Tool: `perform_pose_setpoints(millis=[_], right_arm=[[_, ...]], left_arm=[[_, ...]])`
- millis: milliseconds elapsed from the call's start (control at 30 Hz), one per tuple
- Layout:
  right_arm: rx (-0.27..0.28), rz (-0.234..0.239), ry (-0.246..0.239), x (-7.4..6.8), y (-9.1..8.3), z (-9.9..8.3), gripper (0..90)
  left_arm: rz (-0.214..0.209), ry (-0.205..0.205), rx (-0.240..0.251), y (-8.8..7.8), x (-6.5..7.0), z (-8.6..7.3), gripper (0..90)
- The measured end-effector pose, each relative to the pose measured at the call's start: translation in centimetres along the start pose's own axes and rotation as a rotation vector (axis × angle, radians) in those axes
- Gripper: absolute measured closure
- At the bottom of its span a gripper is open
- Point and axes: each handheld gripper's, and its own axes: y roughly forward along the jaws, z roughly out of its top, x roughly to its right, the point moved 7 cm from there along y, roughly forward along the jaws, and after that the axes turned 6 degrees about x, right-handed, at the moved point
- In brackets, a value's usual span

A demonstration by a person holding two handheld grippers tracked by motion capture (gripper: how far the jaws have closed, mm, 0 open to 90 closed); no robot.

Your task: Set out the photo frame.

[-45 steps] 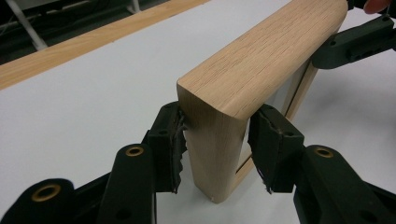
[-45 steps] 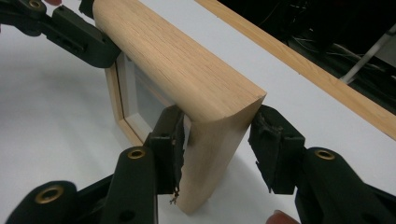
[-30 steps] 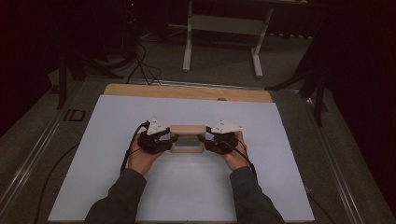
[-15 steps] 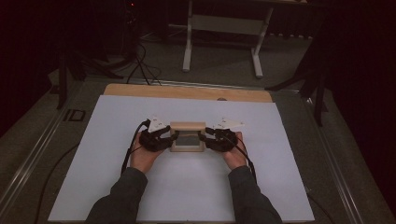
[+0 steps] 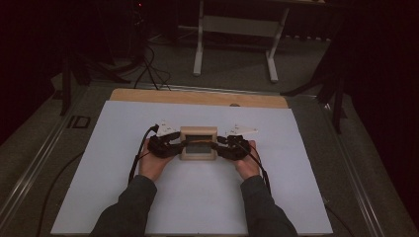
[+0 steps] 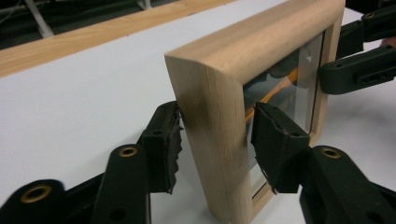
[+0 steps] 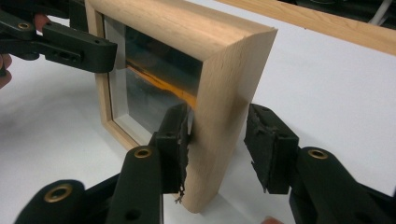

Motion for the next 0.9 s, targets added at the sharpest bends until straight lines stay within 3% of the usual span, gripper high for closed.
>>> perform_pose_setpoints(millis=[400, 900], right_arm=[[0.002, 0.002, 0.009, 0.1, -0.8, 0.0, 50.3], [-0.009, -0.036, 0.015, 0.3, -3.5, -0.1, 45.3]], left_arm=[[0.001, -0.021, -0.007, -0.5, -0.3, 0.1, 44.5], [0.038, -0.022, 0.062, -5.2, -0.5, 1.3, 43.7]])
